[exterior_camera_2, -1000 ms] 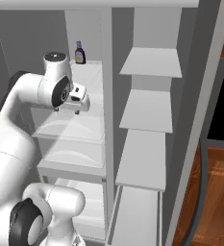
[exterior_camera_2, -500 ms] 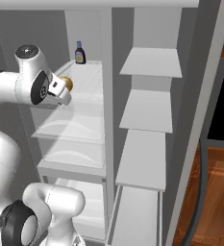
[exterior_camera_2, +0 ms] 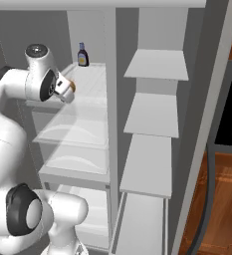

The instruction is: Take the potato and garlic from the fridge shelf and place them in the freezer drawer to begin freezing them.

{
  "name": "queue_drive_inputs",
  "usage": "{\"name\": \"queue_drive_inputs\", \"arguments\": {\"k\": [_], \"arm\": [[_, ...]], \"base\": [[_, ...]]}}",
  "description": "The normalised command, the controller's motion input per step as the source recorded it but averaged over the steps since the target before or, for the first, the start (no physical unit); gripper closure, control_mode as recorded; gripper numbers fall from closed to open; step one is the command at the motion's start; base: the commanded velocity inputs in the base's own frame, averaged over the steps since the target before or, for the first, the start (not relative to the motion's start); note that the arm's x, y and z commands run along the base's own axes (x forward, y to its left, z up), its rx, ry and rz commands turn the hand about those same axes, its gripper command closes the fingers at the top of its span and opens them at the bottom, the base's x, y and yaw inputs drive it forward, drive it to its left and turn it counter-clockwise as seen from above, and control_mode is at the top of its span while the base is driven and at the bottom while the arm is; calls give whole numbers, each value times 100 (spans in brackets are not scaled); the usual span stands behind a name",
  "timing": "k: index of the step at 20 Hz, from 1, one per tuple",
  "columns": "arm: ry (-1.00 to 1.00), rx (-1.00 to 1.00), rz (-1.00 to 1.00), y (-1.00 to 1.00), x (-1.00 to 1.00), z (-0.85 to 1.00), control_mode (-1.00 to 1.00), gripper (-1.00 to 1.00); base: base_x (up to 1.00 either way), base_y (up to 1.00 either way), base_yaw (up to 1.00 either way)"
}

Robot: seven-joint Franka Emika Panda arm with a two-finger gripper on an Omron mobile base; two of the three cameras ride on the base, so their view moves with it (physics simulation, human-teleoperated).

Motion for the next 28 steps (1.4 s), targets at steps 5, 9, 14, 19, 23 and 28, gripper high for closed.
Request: {"name": "queue_drive_inputs", "arguments": {"k": [5,9,14,19,23,28], "arm": [[5,0,0,8,52,0,-100,-100],[5,0,0,6,55,0,-100,-100],[3,0,0,1,47,-7,-100,-100],[4,0,0,10,38,-19,-100,-100],[2,0,0,16,36,-25,-100,-100],[0,0,0,4,40,-19,-100,-100]], "base": [[0,0,0],[0,0,0],[0,0,0],[0,0,0],[0,0,0],[0,0,0]]}}
